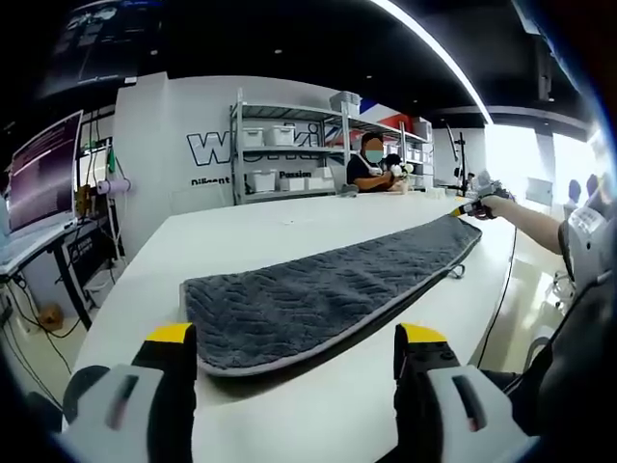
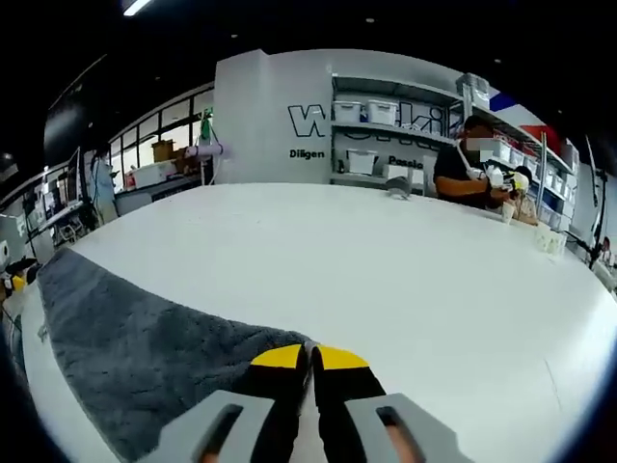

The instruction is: Fold the towel on the table until its edges align and the towel forms a compact rectangular stack.

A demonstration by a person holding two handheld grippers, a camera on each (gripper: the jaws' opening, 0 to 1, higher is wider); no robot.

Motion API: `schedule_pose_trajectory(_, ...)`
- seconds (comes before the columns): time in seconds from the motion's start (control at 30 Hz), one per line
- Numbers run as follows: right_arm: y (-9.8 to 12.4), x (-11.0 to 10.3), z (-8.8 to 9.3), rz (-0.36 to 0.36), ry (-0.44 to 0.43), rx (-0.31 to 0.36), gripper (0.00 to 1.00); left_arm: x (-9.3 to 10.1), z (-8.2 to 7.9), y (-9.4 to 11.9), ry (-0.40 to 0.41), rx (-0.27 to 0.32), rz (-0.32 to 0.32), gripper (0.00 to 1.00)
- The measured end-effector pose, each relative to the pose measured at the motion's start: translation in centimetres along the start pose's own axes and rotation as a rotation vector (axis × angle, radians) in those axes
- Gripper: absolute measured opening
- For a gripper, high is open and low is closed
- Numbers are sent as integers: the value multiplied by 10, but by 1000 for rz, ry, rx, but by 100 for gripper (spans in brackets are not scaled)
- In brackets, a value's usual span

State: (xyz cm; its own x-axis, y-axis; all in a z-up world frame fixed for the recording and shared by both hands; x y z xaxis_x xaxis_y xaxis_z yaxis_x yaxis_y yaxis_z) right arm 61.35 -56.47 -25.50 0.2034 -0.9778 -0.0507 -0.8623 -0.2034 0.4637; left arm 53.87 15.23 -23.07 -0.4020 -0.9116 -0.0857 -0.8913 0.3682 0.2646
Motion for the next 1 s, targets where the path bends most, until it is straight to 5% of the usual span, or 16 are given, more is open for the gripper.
schedule_pose_trajectory(0.5,-8,5,14,15,-5,-32,6,4,4,-5,7,-7,23,87)
schedule_pose_trajectory(1.0,21,8,14,40,-48,42,12,5,5,-5,9,-6,26,86)
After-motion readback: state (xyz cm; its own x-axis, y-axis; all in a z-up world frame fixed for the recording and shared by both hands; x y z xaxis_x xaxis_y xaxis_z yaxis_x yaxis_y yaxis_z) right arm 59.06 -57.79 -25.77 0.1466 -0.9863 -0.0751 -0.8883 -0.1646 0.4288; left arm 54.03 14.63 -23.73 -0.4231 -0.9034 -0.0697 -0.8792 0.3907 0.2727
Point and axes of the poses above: the point that each gripper's makers call its tool centre point, and the gripper's own axes: y roughly backward along the fingers, x roughly to its right, z roughly out of its underside, the point moved 5 cm from there along y, roughly backward along the fingers, and after that the axes turned 8 degrees about -z, right-handed, at the moved point
